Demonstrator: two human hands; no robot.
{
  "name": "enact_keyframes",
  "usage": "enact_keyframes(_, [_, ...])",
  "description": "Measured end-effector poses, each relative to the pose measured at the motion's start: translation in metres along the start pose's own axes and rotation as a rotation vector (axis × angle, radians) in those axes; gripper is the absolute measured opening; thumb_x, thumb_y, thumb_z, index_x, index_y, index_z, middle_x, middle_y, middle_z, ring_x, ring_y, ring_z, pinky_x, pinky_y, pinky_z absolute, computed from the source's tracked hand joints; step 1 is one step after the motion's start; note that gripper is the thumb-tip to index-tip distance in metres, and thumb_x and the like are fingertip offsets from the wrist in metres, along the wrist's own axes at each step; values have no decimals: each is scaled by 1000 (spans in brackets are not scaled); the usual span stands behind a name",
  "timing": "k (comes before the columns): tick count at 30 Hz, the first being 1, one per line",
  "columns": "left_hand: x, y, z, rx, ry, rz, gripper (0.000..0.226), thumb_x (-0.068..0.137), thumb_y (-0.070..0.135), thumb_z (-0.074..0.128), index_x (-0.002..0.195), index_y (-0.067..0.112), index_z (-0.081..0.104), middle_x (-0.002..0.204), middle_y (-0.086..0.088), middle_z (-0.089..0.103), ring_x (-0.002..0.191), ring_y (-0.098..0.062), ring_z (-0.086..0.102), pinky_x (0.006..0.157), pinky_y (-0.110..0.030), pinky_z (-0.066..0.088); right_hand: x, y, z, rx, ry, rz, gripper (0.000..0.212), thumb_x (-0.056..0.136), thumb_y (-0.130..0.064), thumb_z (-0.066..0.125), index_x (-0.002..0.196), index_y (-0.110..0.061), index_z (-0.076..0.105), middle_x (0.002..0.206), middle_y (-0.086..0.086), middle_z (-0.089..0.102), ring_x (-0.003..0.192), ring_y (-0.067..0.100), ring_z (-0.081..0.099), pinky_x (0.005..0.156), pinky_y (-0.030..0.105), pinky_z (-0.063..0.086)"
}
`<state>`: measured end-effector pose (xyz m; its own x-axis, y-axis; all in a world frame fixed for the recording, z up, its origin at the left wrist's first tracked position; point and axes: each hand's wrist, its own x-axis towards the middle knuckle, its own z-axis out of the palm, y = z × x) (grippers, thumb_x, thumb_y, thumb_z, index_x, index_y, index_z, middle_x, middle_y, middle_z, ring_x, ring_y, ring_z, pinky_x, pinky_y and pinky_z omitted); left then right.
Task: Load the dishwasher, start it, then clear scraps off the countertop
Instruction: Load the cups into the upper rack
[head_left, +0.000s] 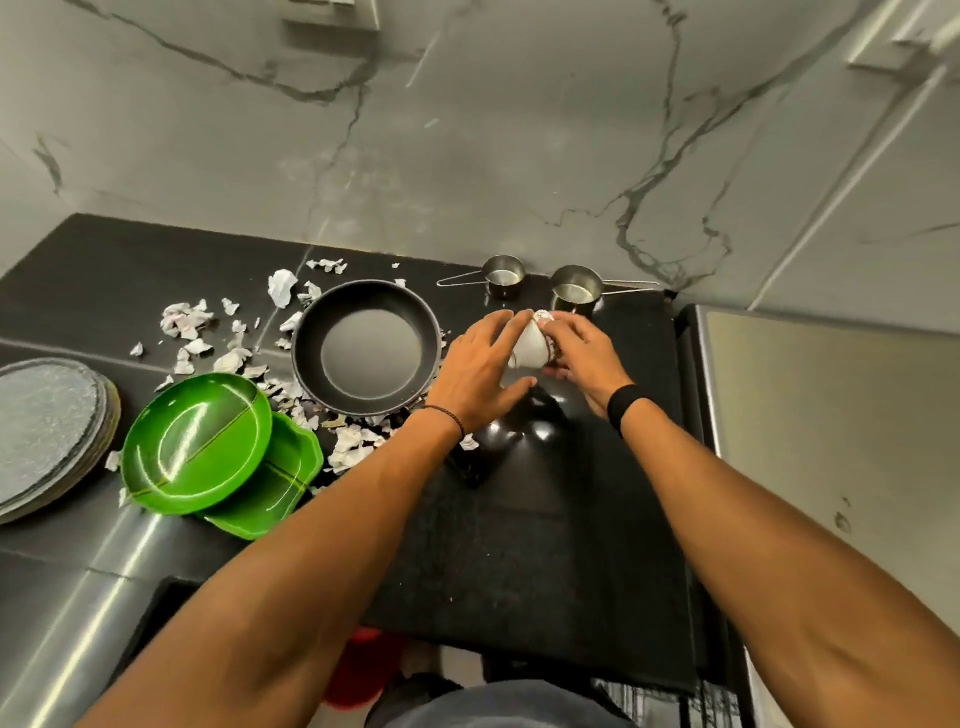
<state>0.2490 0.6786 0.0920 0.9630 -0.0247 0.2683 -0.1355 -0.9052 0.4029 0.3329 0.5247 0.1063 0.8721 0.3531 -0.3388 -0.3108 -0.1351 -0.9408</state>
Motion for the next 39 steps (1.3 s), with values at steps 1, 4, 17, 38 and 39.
enact_keyframes(1, [-2, 5, 0, -32, -10, 26, 85, 84, 36, 78, 153, 12, 35, 145, -16, 45, 125, -33, 53, 103, -45, 50, -11, 0, -2, 55, -4, 18, 35, 96, -34, 63, 128, -18, 61, 122, 10, 66, 105, 22, 68, 73, 30, 59])
enact_keyframes(4, [-8, 21, -2, -97, -36, 110, 86, 83, 32, 81, 153, 12, 35, 146, -15, 43, 124, -33, 54, 103, -42, 51, -46, 2, -8, 126, 9, 61, 32, 98, -37, 57, 122, -18, 64, 116, 10, 69, 97, 21, 69, 67, 26, 57])
enact_keyframes(17, [-77, 106, 6, -235, -138, 298, 70, 74, 25, 85, 134, 10, 54, 128, -9, 53, 104, -28, 60, 81, -36, 55, -206, 70, -24, -387, 467, -274, 59, 87, -56, 68, 137, -31, 49, 134, -10, 57, 118, 4, 56, 99, 19, 48])
enact_keyframes(38, [-168, 334, 91, -296, -467, 842, 82, 76, 19, 79, 149, 10, 43, 140, -13, 50, 119, -36, 53, 94, -47, 53, -440, 171, -136, -438, 1107, -128, 71, 81, -60, 71, 144, -34, 49, 124, -4, 68, 108, 10, 65, 91, 32, 58])
enact_keyframes(39, [-173, 346, 95, -302, -472, 867, 81, 77, 18, 78, 150, 10, 43, 142, -13, 49, 120, -36, 54, 94, -47, 53, -451, 176, -144, -414, 1138, -120, 71, 81, -61, 70, 143, -33, 49, 122, -3, 69, 106, 10, 66, 91, 32, 58])
